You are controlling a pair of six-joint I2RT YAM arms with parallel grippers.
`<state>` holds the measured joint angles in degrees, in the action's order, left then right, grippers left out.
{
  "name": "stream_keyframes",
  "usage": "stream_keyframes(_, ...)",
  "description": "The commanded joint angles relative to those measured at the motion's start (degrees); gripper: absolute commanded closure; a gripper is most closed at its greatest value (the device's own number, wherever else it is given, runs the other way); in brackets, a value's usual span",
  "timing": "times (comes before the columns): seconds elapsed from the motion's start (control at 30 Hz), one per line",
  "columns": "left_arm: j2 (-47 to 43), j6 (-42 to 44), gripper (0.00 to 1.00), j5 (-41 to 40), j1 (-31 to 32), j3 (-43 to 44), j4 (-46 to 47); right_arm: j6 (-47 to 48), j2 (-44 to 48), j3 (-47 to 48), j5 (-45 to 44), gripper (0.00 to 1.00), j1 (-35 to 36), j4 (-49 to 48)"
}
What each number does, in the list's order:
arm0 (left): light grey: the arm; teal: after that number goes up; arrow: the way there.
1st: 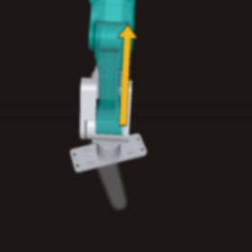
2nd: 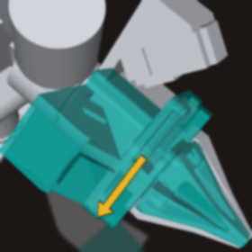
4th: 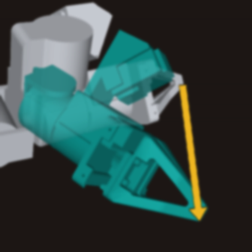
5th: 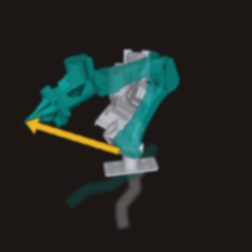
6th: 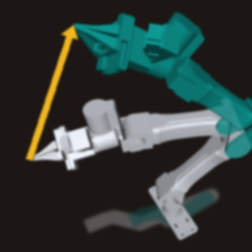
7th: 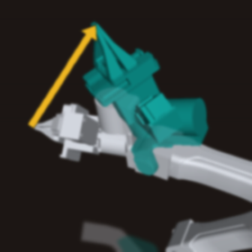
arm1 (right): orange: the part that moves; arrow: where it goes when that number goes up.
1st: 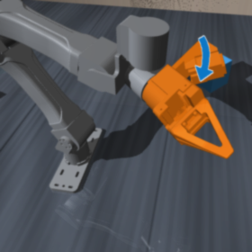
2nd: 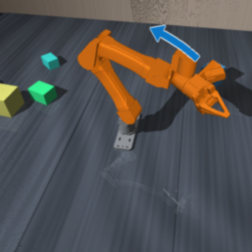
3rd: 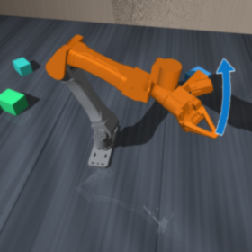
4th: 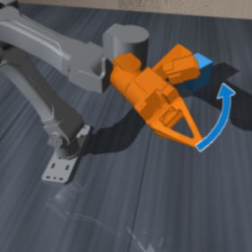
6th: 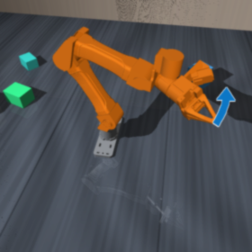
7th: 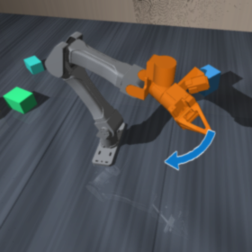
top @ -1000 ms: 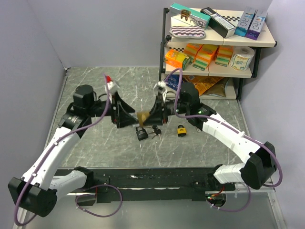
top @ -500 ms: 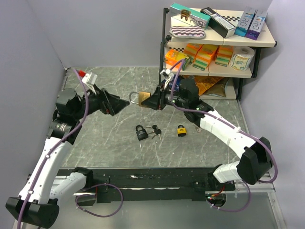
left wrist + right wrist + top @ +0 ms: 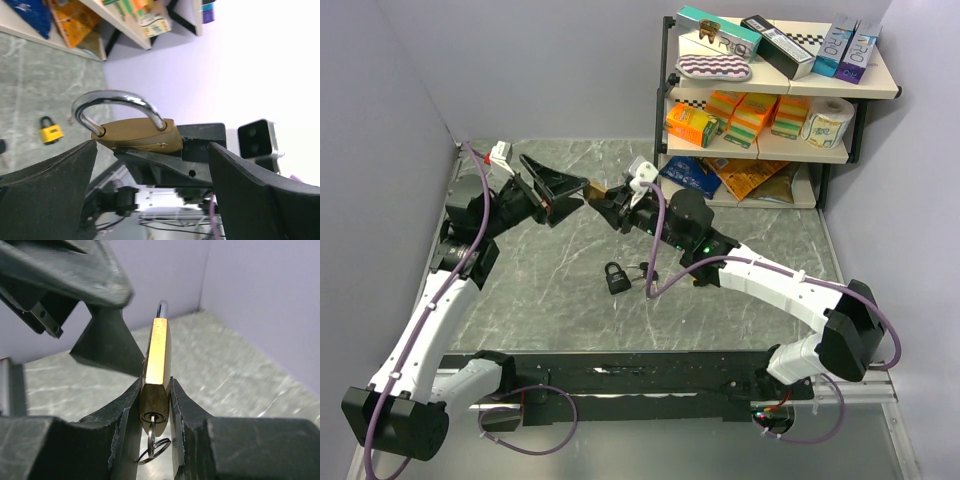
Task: Lock with the key
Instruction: Lock the lock.
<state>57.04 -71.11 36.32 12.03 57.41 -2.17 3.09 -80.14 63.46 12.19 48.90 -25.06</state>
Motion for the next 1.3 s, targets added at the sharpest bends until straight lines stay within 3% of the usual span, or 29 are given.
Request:
stream_keyframes(0.0,0.09,-8.34,0.04,1.04,-0.08,-0.62,5.78,7.19,0.08,1.57,-7.96,1.0,1.98,-16.95)
stream_keyframes(0.4,-0.26,-10.27,0.01,-1.25,-0.17,-3.44,9.29,2.45,-2.56,5.09,-13.94,1.0,5.06,-13.52)
stream_keyframes(0.53,-0.08,-10.72,0.08,-2.03,-0.08,-3.71,9.38,2.18,-3.01,5.62,-14.73,1.0,6.2,-13.44)
stream_keyframes(0.83,-0.17,-9.75,0.13,-4.85,-0.08,-4.76,3.94,1.74,-3.45,6.5,-15.79,1.0,7.26,-12.73)
stream_keyframes(1.17,0.45,-10.54,0.21,-5.55,-0.17,-4.67,4.37,1.21,-4.76,7.29,-17.1,1.0,8.49,-11.86)
stream_keyframes(1.27,0.62,-10.71,0.29,-5.64,-0.17,-4.5,4.2,1.21,-4.85,7.38,-18.16,1.0,8.84,-11.5)
